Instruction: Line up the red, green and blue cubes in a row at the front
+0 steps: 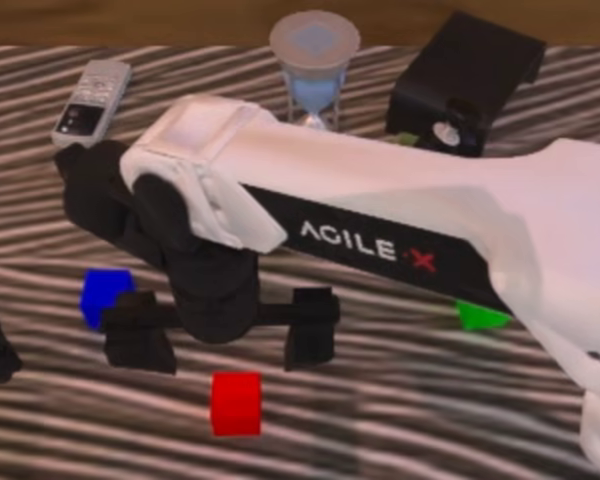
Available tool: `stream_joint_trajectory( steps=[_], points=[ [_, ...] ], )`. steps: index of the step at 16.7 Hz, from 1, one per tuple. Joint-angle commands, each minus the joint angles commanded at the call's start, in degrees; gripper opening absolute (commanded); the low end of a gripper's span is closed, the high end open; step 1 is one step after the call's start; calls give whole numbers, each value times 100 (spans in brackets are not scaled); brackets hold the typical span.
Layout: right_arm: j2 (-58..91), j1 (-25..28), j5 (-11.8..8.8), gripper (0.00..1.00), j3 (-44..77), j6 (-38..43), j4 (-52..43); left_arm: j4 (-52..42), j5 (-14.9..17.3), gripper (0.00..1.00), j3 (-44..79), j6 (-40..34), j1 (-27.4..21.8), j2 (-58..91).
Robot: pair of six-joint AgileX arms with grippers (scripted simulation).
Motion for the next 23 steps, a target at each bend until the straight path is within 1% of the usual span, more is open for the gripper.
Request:
stream_joint_trajectory(
  steps=[2,4,6,11,14,16,21,23],
  points=[
    [-98,-179,-8,100,-164,-194,73,0,0,100,0,0,0,0],
    [-297,-554,-25,100,-502,-622,217,0,0,100,0,0,0,0],
    [-559,-1063,-54,100,-968,-1258,404,0,0,100,0,0,0,0],
    [-1302,-2571,-141,100,-2348,-3249,932,0,0,100,0,0,0,0],
    [-1667,-3252,-167,100,-2956,-3995,1196,0,0,100,0,0,0,0],
    [-1781,-3440,-173,100,-3131,-4188,1282,0,0,100,0,0,0,0],
    [-1757,-3432,-165,100,-3138,-4192,1290,0,0,100,0,0,0,0],
    [-1681,-3437,-170,100,-3244,-4187,1491,0,0,100,0,0,0,0]
  ],
)
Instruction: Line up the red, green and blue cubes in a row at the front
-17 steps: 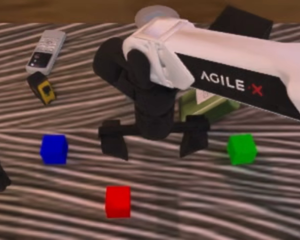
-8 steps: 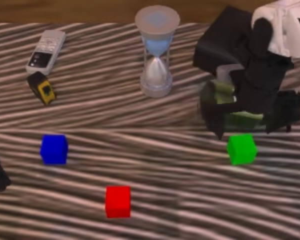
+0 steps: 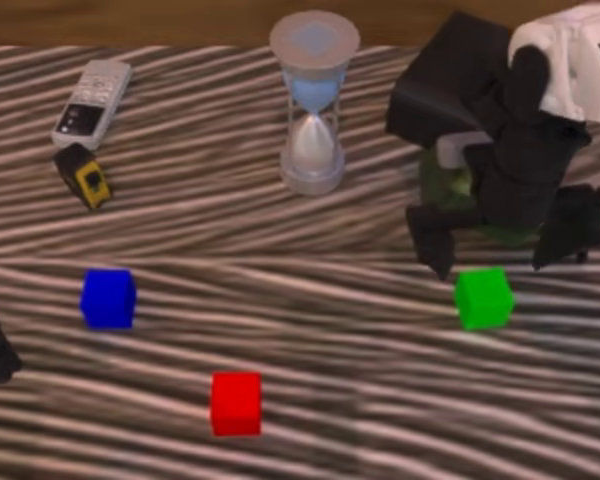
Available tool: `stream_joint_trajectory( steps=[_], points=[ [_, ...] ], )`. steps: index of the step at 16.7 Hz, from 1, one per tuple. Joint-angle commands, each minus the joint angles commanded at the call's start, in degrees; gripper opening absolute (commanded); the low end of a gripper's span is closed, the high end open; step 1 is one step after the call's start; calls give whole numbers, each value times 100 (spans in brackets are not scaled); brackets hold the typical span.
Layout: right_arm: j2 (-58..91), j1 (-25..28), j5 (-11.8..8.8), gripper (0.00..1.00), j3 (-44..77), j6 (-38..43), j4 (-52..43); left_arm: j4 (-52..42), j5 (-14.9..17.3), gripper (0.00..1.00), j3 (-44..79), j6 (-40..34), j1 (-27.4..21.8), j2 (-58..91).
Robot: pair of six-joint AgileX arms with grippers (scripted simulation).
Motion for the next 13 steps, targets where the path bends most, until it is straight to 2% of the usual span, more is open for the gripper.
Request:
stream_joint_trajectory(
  steps=[7,13],
  points=[
    [602,-5,2,100,-786,7,1402,0,0,100,0,0,0,0],
    [687,-5,2,100,-894,8,1588,0,0,100,0,0,0,0]
  ],
)
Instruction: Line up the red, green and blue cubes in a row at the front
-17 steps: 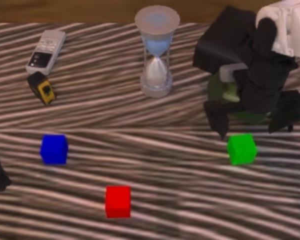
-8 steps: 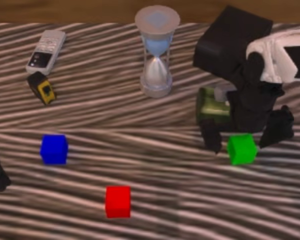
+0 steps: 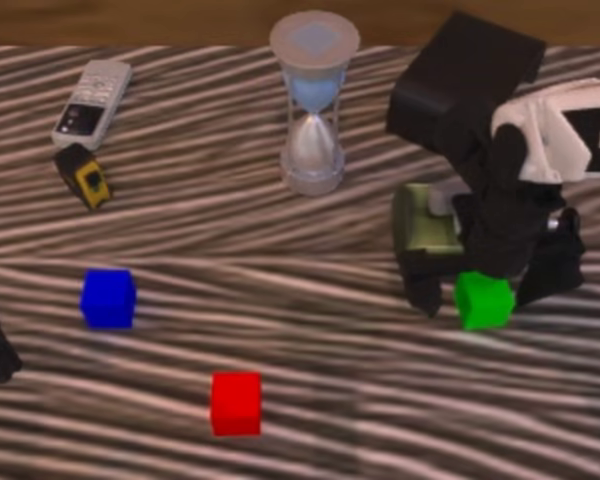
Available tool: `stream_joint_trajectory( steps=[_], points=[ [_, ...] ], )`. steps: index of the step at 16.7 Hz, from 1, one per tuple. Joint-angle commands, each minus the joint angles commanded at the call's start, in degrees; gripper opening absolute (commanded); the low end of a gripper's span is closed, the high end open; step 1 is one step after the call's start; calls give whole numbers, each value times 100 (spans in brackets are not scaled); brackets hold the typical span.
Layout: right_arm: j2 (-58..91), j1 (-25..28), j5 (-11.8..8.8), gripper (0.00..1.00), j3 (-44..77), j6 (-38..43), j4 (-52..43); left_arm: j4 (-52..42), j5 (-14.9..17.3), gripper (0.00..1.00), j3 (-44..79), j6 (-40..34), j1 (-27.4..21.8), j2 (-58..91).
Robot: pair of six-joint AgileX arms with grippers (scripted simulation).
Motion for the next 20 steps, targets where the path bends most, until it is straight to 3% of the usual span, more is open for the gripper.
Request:
stream_joint_trajectory(
  steps=[13,20],
  points=[
    [0,0,0,2,0,0,0,0,0,100,0,0,0,0],
    [0,0,0,0,0,0,0,0,0,100,0,0,0,0]
  ],
)
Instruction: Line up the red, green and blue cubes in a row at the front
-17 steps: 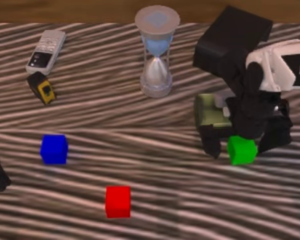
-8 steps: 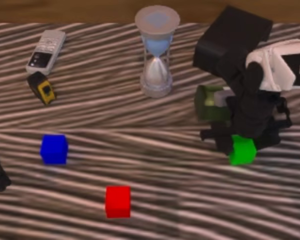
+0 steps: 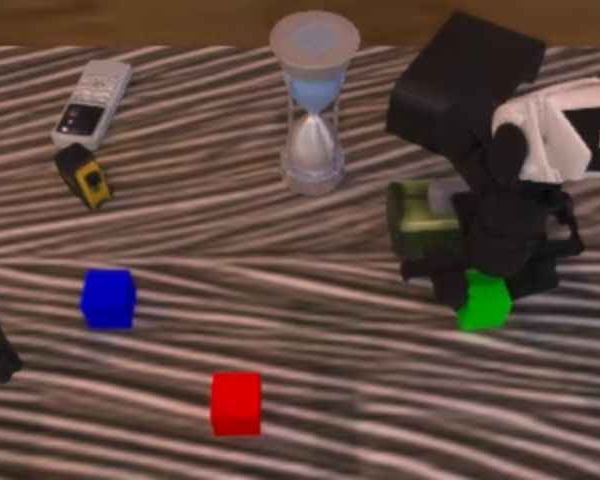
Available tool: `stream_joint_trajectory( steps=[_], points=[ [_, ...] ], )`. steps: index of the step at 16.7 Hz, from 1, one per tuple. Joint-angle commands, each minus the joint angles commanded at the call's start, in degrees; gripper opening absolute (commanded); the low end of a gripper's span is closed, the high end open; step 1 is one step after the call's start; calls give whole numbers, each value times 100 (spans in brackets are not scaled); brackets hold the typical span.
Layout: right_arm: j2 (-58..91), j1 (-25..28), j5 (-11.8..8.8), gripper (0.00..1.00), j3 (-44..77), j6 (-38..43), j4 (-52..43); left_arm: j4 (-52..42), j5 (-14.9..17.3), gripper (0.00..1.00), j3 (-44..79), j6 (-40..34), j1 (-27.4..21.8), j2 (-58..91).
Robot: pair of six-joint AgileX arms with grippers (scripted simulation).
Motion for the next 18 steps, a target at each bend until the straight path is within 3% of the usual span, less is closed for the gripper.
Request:
stream_joint_trajectory(
  steps=[4,11,18],
  points=[
    [-236,9,36,0,133,-30,-191,0,0,100,0,0,0,0],
    [-754,50,39,0,822,-42,-1421,0,0,100,0,0,0,0],
    [-769,107,37,0,880,52,-1498,0,0,100,0,0,0,0]
  ],
)
